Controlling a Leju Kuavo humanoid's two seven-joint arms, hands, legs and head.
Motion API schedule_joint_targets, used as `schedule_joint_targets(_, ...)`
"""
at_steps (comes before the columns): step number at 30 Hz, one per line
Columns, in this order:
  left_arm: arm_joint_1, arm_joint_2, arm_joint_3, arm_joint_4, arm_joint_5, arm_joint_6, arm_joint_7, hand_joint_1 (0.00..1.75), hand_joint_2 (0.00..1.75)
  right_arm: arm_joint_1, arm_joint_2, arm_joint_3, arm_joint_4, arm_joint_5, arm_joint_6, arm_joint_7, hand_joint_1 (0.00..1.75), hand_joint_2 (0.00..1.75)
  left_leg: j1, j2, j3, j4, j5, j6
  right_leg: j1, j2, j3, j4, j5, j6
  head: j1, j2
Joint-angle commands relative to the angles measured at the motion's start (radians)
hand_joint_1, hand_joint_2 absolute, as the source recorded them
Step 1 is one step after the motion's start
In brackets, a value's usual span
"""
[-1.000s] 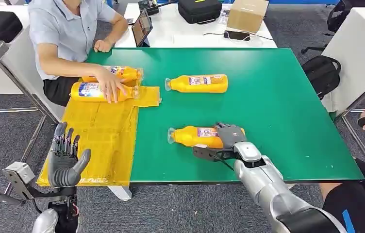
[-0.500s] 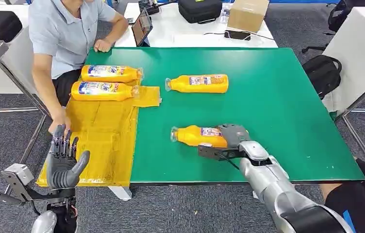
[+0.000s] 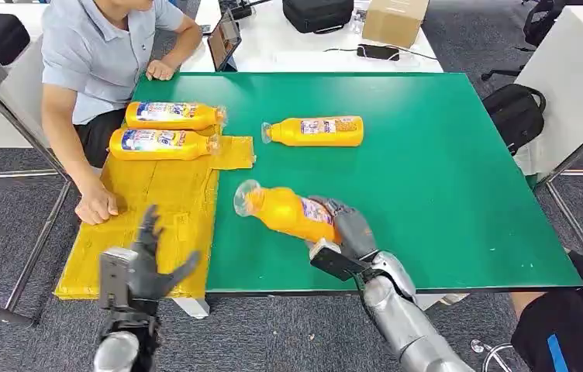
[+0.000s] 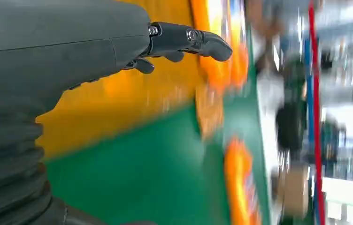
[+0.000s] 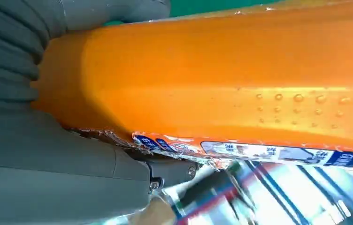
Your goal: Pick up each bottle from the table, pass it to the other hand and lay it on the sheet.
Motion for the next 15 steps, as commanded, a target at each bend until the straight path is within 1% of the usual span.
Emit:
schedule_joint_targets(1, 0.0, 0.033, -0.195, 0.073, 0.041, -0.083, -0.049, 0.0, 1.75, 0.046, 0.078, -0.037, -0.223, -0.098, 0.01, -0.027, 1.75, 1.75, -0.001, 0.0, 0.002, -0.001, -0.002, 0.002, 0.0, -0.001, 0.002, -0.001, -0.002, -0.003, 0.0, 0.0)
schedule_joint_targets(4, -0.002, 0.045, -0.201, 0.066, 0.041, -0.1, -0.059, 0.0, 1.75, 0.044, 0.078, -0.039, -0.209, -0.11, 0.015, -0.04, 1.75, 1.75, -0.002, 0.0, 0.001, -0.001, -0.001, 0.001, -0.001, -0.002, 0.0, -0.001, -0.002, -0.002, 0.0, 0.0)
schedule_joint_targets(5, -0.002, 0.054, -0.211, 0.058, 0.029, -0.114, -0.079, 0.0, 1.75, 0.041, 0.08, -0.032, -0.199, -0.116, 0.031, -0.046, 1.75, 1.75, -0.002, 0.0, -0.001, -0.001, -0.001, 0.001, -0.001, -0.001, -0.001, -0.001, -0.001, -0.001, -0.001, 0.0)
schedule_joint_targets(7, -0.002, 0.061, -0.235, 0.046, -0.011, -0.119, -0.092, 0.0, 1.75, 0.045, 0.091, -0.01, -0.194, -0.126, 0.061, -0.055, 1.75, 1.75, -0.001, 0.0, 0.002, -0.001, -0.002, 0.001, 0.0, -0.001, 0.001, -0.001, -0.002, -0.003, 0.0, 0.0)
schedule_joint_targets(9, -0.004, 0.061, -0.247, 0.039, -0.034, -0.118, -0.097, 0.0, 1.75, 0.042, 0.101, 0.011, -0.185, -0.124, 0.082, -0.053, 1.66, 1.75, -0.001, 0.001, 0.001, -0.001, -0.002, 0.001, 0.0, -0.001, 0.0, -0.001, -0.001, -0.003, -0.001, 0.0)
schedule_joint_targets(10, -0.01, 0.061, -0.256, 0.035, -0.04, -0.127, -0.097, 0.0, 1.75, 0.033, 0.111, 0.033, -0.167, -0.122, 0.111, -0.043, 1.62, 1.75, -0.001, 0.001, 0.0, -0.001, -0.001, 0.001, 0.0, 0.0, -0.001, -0.001, -0.001, -0.002, 0.0, 0.0)
schedule_joint_targets(11, -0.015, 0.055, -0.255, 0.036, -0.038, -0.135, -0.095, 0.0, 1.75, 0.024, 0.118, 0.054, -0.148, -0.112, 0.122, -0.044, 1.62, 1.75, -0.001, 0.001, 0.001, -0.001, -0.002, 0.001, 0.0, 0.0, 0.0, -0.001, -0.001, -0.003, -0.001, 0.0)
schedule_joint_targets(13, -0.036, 0.043, -0.249, 0.045, -0.007, -0.169, -0.091, 0.0, 1.75, 0.013, 0.127, 0.133, -0.106, -0.032, 0.104, -0.055, 1.66, 1.75, 0.0, 0.002, -0.002, 0.0, -0.001, 0.001, 0.0, 0.001, -0.003, 0.0, 0.0, -0.001, 0.0, 0.0)
schedule_joint_targets(15, -0.05, 0.025, -0.233, 0.05, 0.009, -0.164, -0.077, 0.0, 1.75, 0.027, 0.149, 0.171, -0.092, 0.006, 0.071, -0.063, 1.69, 1.75, -0.001, 0.002, -0.001, -0.001, -0.001, 0.001, 0.0, 0.001, -0.002, 0.0, -0.001, -0.001, 0.0, 0.0)
